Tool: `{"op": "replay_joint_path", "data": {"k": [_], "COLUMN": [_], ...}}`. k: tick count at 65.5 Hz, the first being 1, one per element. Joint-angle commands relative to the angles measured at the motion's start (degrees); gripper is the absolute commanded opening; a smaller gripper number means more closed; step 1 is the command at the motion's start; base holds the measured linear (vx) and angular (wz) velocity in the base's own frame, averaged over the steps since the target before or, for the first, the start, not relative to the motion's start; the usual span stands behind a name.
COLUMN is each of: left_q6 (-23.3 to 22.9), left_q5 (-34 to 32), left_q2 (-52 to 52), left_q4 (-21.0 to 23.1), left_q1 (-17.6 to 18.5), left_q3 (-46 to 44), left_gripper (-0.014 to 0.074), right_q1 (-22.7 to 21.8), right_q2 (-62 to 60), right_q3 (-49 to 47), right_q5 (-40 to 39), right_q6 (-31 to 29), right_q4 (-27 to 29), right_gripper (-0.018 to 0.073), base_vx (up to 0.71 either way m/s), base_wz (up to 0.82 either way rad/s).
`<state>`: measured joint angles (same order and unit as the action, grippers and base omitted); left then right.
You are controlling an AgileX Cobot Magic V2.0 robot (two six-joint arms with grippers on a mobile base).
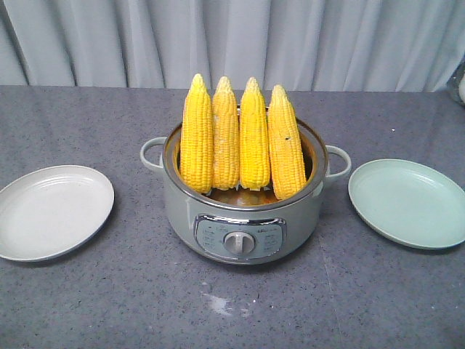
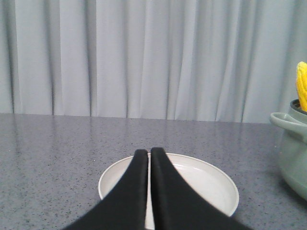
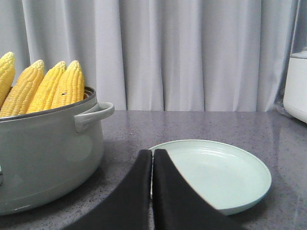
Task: Distribute corn equally
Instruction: 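Position the base in front of the pot, arms held still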
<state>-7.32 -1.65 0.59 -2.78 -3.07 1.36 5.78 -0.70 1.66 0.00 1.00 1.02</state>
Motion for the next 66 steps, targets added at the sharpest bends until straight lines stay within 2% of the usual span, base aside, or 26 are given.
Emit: {"op": "replay_joint_path", "data": {"k": [1, 16, 23, 28, 33, 39, 50, 66], "left_q6": [-2.11, -1.88, -0.64, 1.88, 4.64, 5.74, 5.84, 5.84], "left_q5": [-3.72, 5.09, 13.61, 20.33, 26.28, 31.80, 37.70, 38.85], "left_q2": [0.18, -11.99, -21.57, -27.80, -33.34, -39.31, -47.08, -51.57], "left_q4": [0.54, 0.54, 0.49, 0.49, 0.49, 0.53, 0.53, 0.60], "left_q1": [0.14, 0.14, 0.14, 0.14, 0.14, 0.14, 0.14, 0.14], "left_q3": [-4.27, -20.50, -31.70, -39.41, -46.57, -53.80, -61.06, -61.67], "left_gripper": [-0.0006, -0.0006, -0.0006, -0.0006, -0.0006, -0.0006, -0.0006, -0.0006], "right_q1": [-0.06, -0.26, -0.26, -0.26, -0.26, -0.26, -0.26, -0.26], "right_q2": [0.07, 8.15, 14.72, 20.37, 25.73, 32.50, 42.38, 48.77], "right_q3": [-3.69, -17.10, -24.79, -30.14, -35.93, -43.15, -52.38, -54.35], "right_q5": [-3.19, 6.37, 12.90, 17.96, 23.78, 31.24, 40.55, 42.32], "right_q6": [-0.21, -0.21, -0.21, 0.04, 1.95, 4.18, 4.09, 4.09], "right_q4": [0.18, 0.38, 0.38, 0.43, 0.43, 0.43, 0.43, 0.43], "right_gripper": [-0.0010, -0.0010, -0.0010, -0.0010, -0.0010, -0.0010, -0.0010, -0.0010], "base_vx": [0.00, 0.00, 0.00, 0.00, 0.00, 0.00, 0.00, 0.00], "base_wz": [0.00, 0.00, 0.00, 0.00, 0.00, 0.00, 0.00, 0.00]}}
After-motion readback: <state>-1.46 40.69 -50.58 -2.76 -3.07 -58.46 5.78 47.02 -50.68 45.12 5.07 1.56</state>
